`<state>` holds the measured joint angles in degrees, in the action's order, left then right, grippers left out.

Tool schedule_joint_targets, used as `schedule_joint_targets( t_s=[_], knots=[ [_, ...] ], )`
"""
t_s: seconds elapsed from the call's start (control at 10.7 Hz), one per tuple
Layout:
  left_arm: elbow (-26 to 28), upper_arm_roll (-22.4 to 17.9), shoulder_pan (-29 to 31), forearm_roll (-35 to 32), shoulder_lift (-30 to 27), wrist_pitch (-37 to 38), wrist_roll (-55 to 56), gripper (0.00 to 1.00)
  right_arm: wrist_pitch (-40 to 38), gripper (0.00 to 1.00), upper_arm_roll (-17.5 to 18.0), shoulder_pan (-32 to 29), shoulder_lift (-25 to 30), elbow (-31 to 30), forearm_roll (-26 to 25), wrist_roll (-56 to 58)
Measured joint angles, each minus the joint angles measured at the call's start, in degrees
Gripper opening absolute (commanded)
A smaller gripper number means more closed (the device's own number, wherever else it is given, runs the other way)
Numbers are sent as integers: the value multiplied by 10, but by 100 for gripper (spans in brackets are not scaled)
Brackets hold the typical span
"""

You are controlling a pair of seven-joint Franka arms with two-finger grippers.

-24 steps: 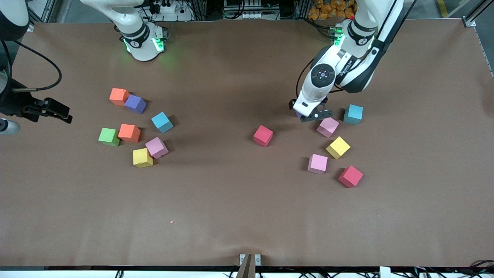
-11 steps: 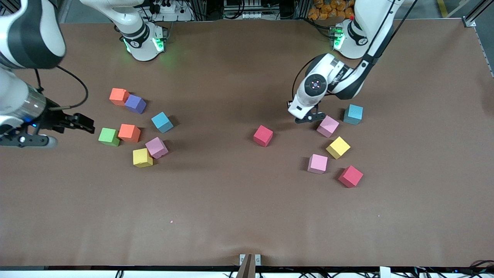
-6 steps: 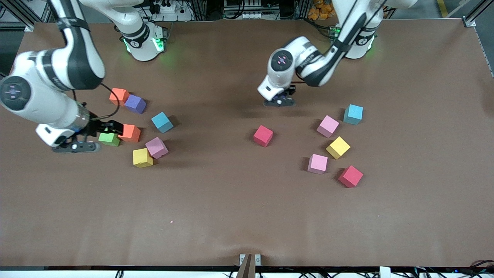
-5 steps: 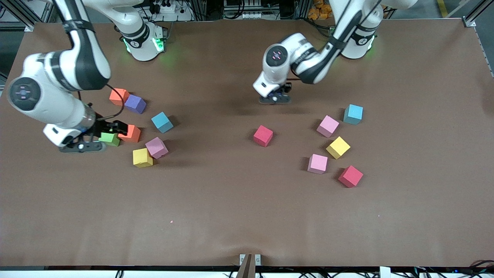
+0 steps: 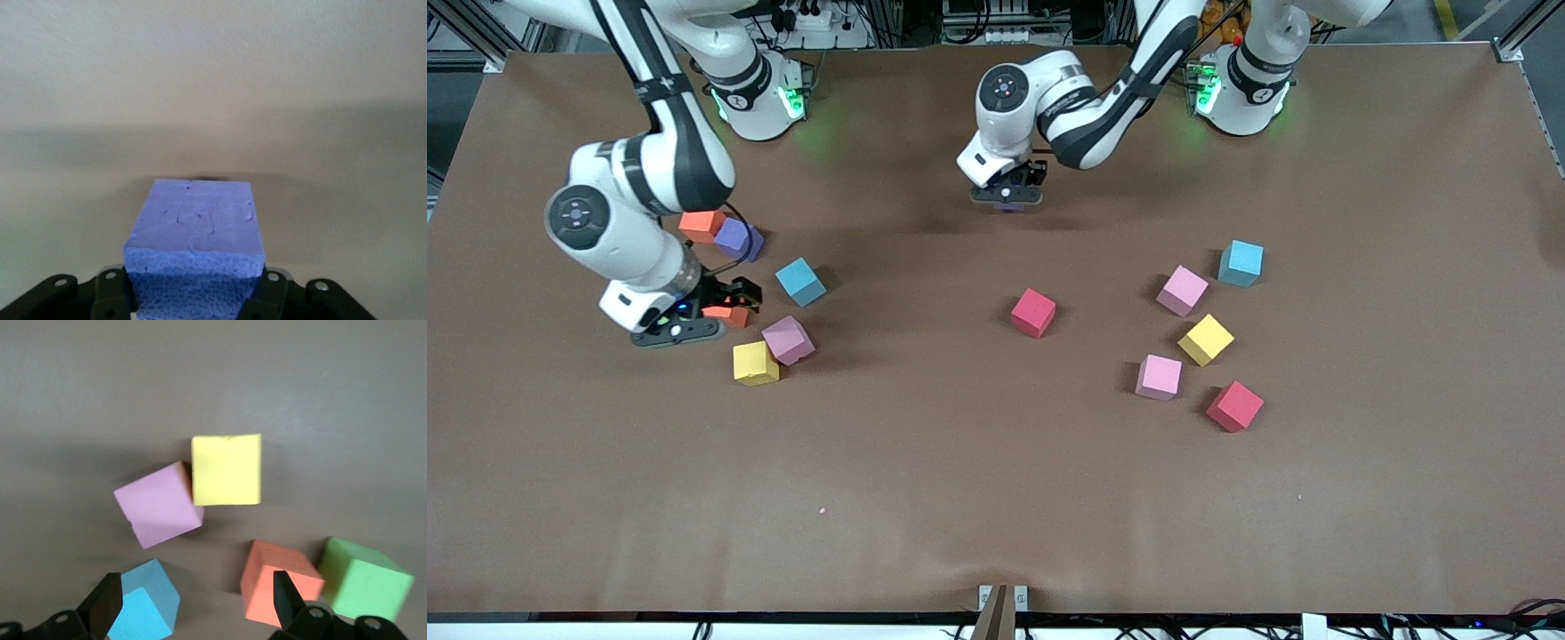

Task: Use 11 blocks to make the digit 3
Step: 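Grasp the cyan cube with the right gripper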

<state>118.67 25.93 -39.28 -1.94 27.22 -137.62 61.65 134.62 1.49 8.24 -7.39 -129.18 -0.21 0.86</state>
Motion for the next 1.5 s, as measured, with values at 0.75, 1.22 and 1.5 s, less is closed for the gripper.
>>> schedule_joint_targets(
  t_s=[0.75,1.22,1.5],
  knots=[
    [-13,-6,-5,-4,37,-34,62,100,136,100,2,62,10,-147,0,85],
    [-28,-8,-4,-9,33,-34,62,100,136,100,1,91,10,-157,0,125],
    [-34,-12,13,-11,-2,-20,62,100,160,100,-5,85,3,-171,0,154]
  ],
)
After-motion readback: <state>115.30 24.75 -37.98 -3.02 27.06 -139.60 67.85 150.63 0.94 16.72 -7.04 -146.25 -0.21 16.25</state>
